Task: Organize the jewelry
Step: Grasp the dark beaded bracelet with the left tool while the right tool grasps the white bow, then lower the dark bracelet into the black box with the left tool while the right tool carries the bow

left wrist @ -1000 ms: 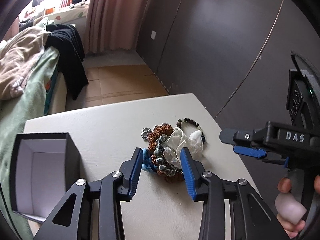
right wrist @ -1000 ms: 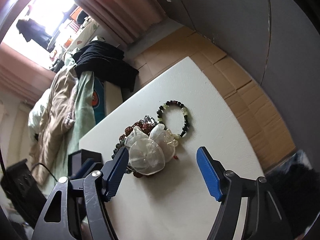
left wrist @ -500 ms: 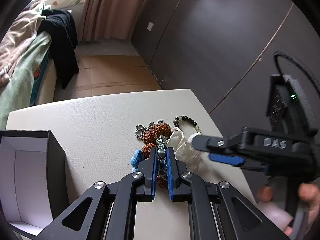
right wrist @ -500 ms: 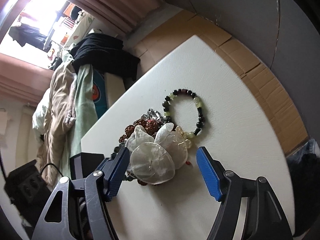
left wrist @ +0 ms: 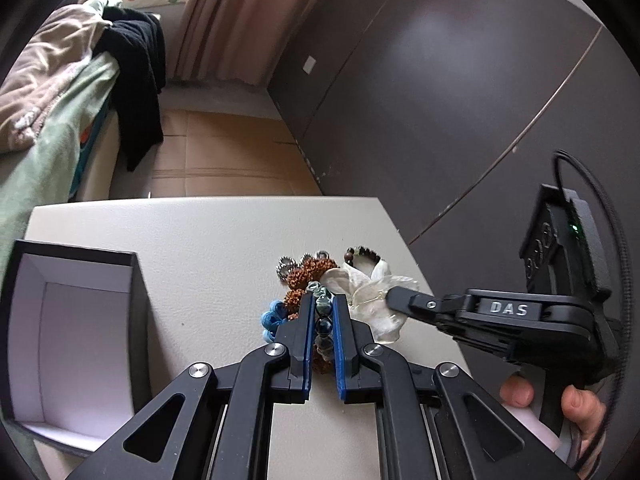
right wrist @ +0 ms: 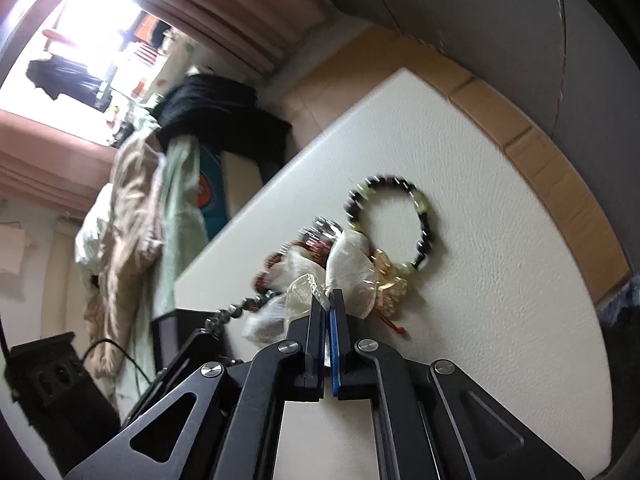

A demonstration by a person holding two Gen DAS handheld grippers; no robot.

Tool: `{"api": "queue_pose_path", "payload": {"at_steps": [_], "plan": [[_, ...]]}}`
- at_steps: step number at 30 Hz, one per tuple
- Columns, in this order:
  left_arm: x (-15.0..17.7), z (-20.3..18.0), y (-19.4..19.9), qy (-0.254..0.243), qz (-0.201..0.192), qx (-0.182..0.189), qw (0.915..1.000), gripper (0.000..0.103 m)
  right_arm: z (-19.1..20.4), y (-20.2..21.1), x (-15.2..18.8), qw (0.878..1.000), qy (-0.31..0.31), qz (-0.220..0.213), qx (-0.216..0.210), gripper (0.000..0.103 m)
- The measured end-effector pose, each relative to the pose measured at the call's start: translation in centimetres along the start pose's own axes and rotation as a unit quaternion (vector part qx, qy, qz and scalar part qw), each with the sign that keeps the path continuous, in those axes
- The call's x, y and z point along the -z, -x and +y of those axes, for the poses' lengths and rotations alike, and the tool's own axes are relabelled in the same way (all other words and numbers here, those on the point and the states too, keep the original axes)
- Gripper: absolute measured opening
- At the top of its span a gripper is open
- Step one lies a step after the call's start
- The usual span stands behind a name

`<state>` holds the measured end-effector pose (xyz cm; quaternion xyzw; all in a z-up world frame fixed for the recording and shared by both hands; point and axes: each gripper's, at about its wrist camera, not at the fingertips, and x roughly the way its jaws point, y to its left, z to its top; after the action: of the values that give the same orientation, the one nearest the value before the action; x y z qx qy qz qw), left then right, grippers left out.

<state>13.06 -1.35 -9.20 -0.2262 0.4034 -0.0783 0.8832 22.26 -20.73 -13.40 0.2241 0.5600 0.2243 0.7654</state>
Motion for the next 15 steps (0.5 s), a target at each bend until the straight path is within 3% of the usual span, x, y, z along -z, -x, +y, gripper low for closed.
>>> {"api": "queue_pose_path", "payload": {"at_steps": [15], "plan": [[-0.5,0.9,6.8,0.002,-0.071,-0.003,0.9975,0.008,2.4,3.8,1.2,0.994,0.032,-0.058,-0.082,0.003]]}}
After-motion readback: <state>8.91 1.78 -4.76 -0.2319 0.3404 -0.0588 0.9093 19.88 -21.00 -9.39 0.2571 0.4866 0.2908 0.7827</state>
